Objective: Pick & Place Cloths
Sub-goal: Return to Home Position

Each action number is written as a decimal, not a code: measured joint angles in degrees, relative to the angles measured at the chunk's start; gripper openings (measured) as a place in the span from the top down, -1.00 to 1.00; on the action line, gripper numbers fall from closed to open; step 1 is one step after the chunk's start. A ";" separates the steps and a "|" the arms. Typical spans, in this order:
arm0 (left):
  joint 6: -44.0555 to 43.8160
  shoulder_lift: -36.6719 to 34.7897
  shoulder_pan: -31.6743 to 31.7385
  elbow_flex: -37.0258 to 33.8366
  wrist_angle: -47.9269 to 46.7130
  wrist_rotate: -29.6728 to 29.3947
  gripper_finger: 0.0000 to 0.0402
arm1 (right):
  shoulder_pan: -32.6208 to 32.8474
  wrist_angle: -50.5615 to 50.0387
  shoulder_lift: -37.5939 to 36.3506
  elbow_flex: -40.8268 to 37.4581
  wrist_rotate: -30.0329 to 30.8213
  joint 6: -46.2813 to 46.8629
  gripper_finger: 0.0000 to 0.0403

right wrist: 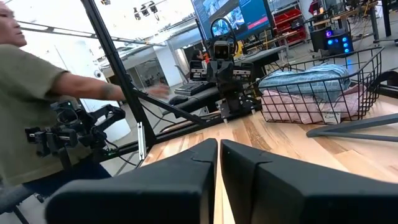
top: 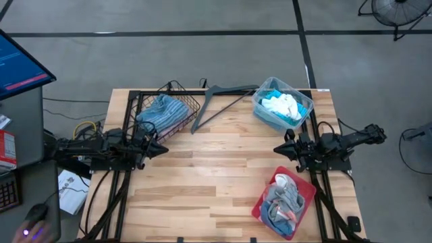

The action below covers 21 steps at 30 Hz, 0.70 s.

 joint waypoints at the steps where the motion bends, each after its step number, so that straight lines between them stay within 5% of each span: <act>1: 0.00 0.00 0.00 0.00 0.03 0.00 0.99 | 0.00 0.00 0.00 0.00 0.00 0.00 0.91; 21: 0.02 0.00 0.00 0.00 0.22 -0.02 0.99 | -0.04 0.00 0.00 -0.02 0.00 0.00 0.91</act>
